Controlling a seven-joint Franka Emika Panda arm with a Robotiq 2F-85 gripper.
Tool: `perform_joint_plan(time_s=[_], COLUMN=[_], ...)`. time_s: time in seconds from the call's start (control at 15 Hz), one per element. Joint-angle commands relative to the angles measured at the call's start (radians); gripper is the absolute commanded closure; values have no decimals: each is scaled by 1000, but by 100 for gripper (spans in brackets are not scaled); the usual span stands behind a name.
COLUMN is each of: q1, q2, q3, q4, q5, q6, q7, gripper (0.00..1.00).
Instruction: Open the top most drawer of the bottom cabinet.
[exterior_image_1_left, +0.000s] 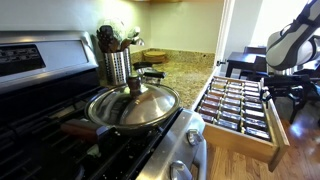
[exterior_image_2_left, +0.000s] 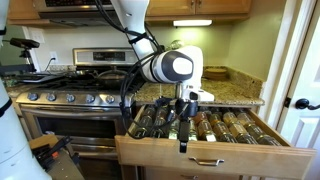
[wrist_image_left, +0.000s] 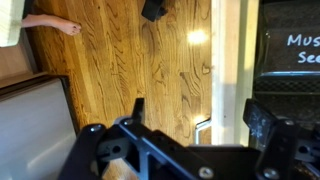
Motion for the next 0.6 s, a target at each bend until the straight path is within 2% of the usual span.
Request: perform_joint_plan(time_s=[0.0, 0.53], q1=[-6, -9], q2=[-7, -78], q3=[-12, -19], q4=[1, -23], q5=[-46, -103], q6=[-40, -146], q7=[47, 36], gripper=[0, 0])
